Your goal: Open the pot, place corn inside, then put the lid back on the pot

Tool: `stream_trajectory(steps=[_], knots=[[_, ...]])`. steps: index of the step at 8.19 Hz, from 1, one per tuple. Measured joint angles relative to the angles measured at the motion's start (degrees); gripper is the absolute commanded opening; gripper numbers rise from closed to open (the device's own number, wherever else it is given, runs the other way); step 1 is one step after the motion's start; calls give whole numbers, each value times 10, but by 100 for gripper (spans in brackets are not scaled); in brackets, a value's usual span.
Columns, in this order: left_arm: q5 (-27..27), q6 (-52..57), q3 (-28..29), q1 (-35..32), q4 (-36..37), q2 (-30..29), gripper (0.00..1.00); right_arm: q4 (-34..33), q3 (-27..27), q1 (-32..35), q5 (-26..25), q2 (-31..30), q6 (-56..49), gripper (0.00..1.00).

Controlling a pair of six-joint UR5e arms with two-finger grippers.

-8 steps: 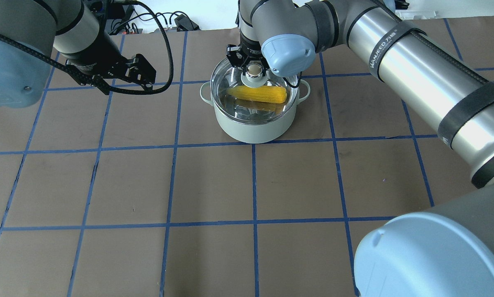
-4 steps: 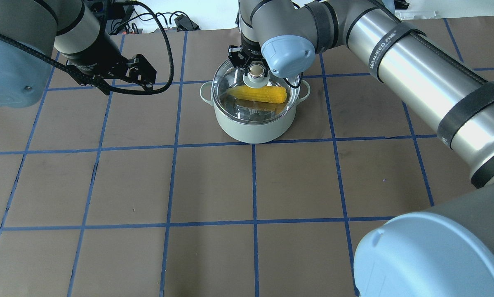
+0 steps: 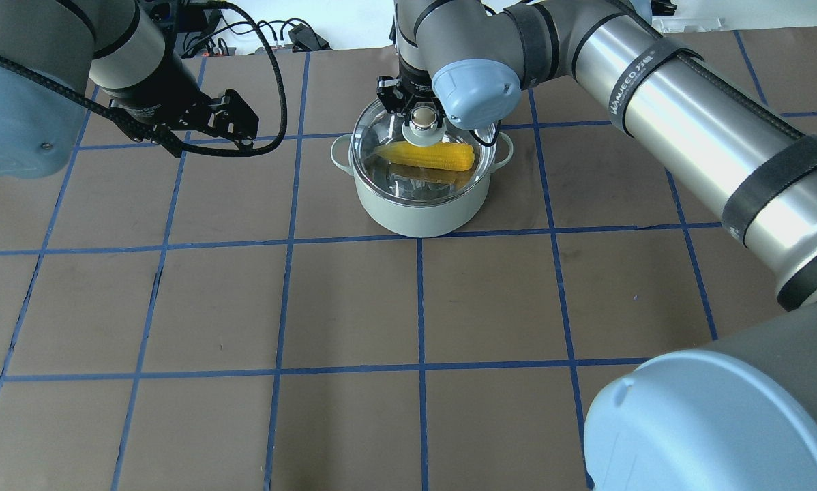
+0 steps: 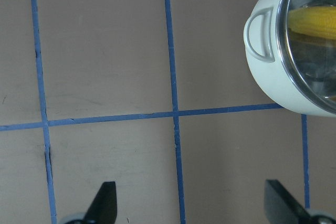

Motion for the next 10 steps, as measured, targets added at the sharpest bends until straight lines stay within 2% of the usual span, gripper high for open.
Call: stream_trajectory(steps=[10], knots=[[0, 1, 0, 0, -1, 0, 100, -10, -3, 0, 1, 2, 2, 24]])
